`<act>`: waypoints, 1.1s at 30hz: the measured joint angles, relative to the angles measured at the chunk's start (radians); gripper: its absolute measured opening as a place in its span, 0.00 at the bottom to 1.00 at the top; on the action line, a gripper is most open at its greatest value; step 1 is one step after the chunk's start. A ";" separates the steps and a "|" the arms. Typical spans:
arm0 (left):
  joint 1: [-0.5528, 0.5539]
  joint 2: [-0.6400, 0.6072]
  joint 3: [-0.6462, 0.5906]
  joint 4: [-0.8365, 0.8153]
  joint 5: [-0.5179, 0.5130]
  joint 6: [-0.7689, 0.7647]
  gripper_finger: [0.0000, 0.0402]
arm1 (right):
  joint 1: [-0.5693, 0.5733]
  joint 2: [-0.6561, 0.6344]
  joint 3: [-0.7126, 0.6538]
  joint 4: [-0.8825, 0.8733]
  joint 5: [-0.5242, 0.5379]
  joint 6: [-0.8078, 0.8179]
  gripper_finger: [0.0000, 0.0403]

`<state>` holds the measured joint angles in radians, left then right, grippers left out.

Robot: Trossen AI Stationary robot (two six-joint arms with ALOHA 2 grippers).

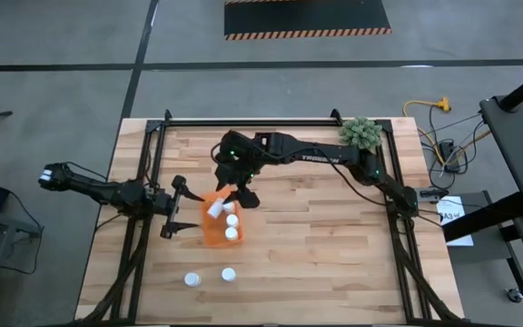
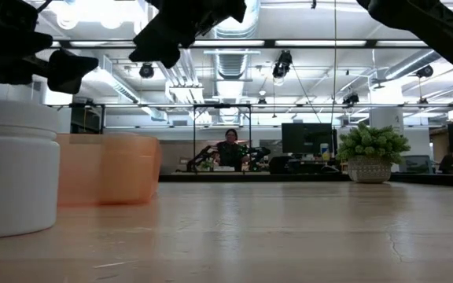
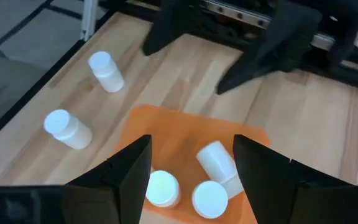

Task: Pick and place pill bottles into a basket
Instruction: Put the top right white medicine bottle into the orange bin

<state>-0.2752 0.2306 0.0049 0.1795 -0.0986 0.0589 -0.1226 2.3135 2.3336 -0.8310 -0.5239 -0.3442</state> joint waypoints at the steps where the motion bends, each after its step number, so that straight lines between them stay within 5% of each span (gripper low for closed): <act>1: 0.000 0.000 0.000 -0.001 0.000 0.000 0.86 | -0.007 -0.001 -0.005 0.004 0.000 0.008 0.53; 7: 0.000 0.000 0.000 -0.002 0.000 0.000 0.86 | -0.024 -0.097 -0.149 0.157 0.003 0.062 0.53; 13: 0.000 0.002 0.000 0.000 0.000 0.000 0.86 | -0.019 -0.313 -0.559 0.588 0.077 0.180 0.53; 16: 0.000 0.002 0.000 -0.002 0.000 0.000 0.86 | -0.032 -0.476 -0.870 0.979 0.153 0.262 0.53; 19: 0.000 0.002 0.000 -0.002 0.000 0.000 0.86 | -0.044 -0.591 -1.216 1.639 0.135 0.392 0.53; 22: 0.000 0.002 0.000 -0.001 0.000 0.000 0.86 | -0.048 -0.649 -1.446 2.010 0.277 0.482 0.53; 33: 0.000 0.004 0.000 -0.001 0.000 0.000 0.86 | -0.061 -0.983 -1.710 1.714 0.369 0.416 0.53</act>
<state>-0.2752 0.2349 0.0049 0.1787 -0.0987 0.0589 -0.1835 1.3307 0.6241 0.8825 -0.1544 0.0720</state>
